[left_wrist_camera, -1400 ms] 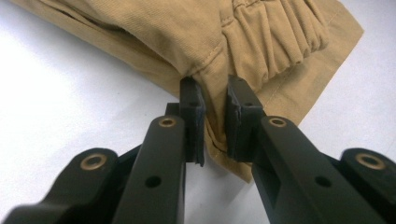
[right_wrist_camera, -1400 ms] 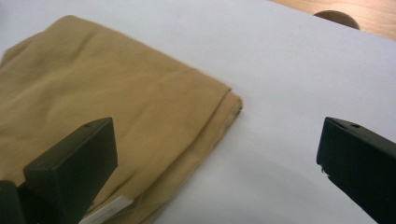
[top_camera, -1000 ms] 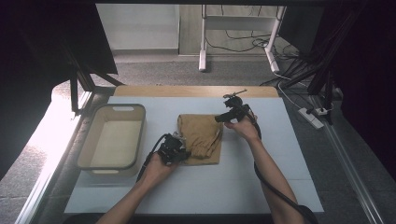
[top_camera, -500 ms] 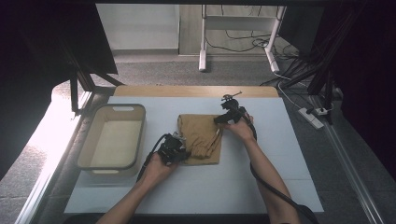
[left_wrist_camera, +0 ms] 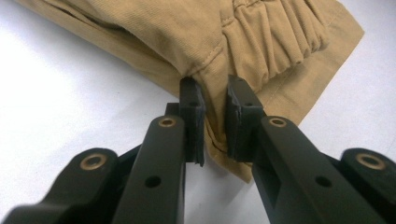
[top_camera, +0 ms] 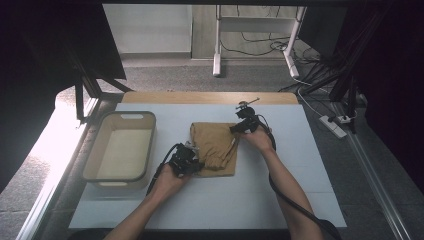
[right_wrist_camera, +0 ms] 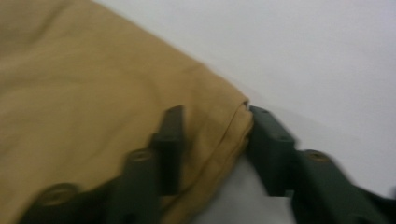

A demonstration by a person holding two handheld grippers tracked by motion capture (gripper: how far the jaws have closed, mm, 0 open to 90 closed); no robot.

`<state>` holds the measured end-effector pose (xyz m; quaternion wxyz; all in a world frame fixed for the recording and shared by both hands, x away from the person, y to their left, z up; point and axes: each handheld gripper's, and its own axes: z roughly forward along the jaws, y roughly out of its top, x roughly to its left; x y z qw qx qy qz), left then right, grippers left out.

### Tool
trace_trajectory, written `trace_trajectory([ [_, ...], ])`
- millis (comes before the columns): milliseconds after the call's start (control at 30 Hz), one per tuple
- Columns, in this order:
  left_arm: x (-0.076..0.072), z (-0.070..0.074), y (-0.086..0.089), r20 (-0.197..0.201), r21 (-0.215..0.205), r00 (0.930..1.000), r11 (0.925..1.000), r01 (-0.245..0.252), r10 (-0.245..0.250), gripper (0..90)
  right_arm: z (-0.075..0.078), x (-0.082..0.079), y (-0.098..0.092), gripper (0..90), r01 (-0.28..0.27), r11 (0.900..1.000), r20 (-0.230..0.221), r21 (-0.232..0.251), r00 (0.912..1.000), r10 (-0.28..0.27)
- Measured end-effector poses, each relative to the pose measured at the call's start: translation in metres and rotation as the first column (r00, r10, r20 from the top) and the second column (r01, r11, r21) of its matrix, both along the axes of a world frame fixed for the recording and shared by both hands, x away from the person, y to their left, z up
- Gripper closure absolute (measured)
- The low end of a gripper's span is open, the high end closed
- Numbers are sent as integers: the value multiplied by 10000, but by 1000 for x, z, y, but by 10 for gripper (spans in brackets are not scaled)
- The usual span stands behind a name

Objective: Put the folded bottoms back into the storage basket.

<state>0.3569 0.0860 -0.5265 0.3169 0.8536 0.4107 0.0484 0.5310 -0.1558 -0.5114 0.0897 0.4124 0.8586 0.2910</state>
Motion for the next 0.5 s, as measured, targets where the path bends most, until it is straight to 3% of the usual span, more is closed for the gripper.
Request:
trace_trajectory([
  [167,0,0,0,-12,-42,10000,10000,-11,11,779,2,-3,5,783,-391,9991,74,-152,9992,392],
  [500,-1,0,0,40,5,10000,10000,-51,51,778,5,-5,11,812,-613,9961,245,-641,9977,630],
])
